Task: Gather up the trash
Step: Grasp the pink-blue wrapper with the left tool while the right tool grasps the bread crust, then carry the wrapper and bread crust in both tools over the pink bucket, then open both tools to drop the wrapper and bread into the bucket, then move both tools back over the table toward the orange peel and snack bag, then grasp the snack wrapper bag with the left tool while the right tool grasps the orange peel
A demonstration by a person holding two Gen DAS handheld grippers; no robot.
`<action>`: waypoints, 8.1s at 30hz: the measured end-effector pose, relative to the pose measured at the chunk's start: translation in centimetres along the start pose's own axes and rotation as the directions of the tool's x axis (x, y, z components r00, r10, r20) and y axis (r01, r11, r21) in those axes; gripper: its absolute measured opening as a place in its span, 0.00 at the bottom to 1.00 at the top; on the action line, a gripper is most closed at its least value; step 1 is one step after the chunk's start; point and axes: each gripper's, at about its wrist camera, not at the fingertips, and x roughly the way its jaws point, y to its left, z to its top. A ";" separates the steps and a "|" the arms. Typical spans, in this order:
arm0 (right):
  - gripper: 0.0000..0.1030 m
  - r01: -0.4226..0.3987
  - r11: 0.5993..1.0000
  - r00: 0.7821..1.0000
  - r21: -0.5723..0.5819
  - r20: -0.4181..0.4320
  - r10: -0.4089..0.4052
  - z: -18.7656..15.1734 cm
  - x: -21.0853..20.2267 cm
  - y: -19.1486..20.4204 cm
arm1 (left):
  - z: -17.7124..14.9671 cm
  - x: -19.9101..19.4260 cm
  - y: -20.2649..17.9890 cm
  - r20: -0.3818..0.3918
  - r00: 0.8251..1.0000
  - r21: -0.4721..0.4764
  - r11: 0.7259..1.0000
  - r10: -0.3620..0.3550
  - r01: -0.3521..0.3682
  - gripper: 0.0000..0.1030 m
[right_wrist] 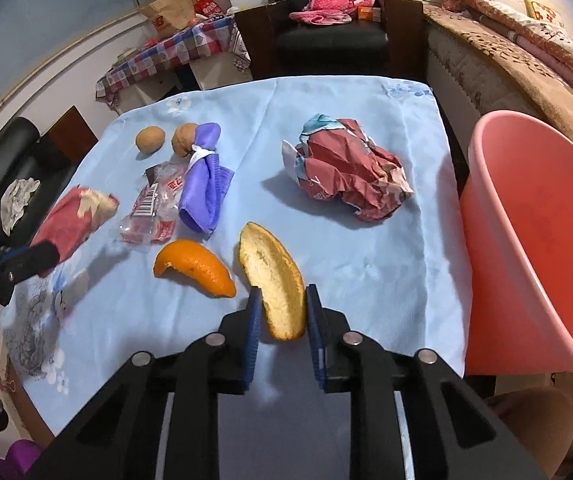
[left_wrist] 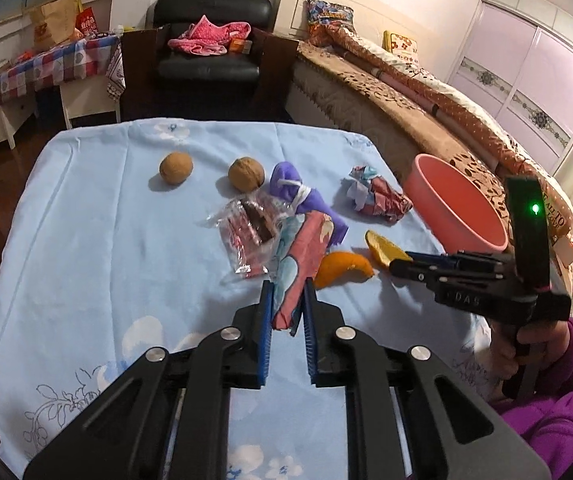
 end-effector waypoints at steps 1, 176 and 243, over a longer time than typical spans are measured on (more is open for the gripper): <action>0.18 -0.003 1.000 1.000 -0.004 0.003 0.003 -0.1 -0.1 0.0 | 0.1 0.0 -0.1 0.001 1.000 -0.002 1.000 0.002 -0.002 0.13; 0.31 0.015 0.994 0.986 0.106 0.163 -0.032 -0.7 -5.9 -5.1 | 3.2 6.0 -0.8 -0.095 0.976 -0.148 0.967 0.195 -0.208 0.40; 0.19 -0.055 0.963 0.998 -0.265 -0.021 0.051 1.8 3.1 5.3 | 2.6 4.1 0.5 -0.037 0.985 -0.198 0.965 0.169 -0.173 0.24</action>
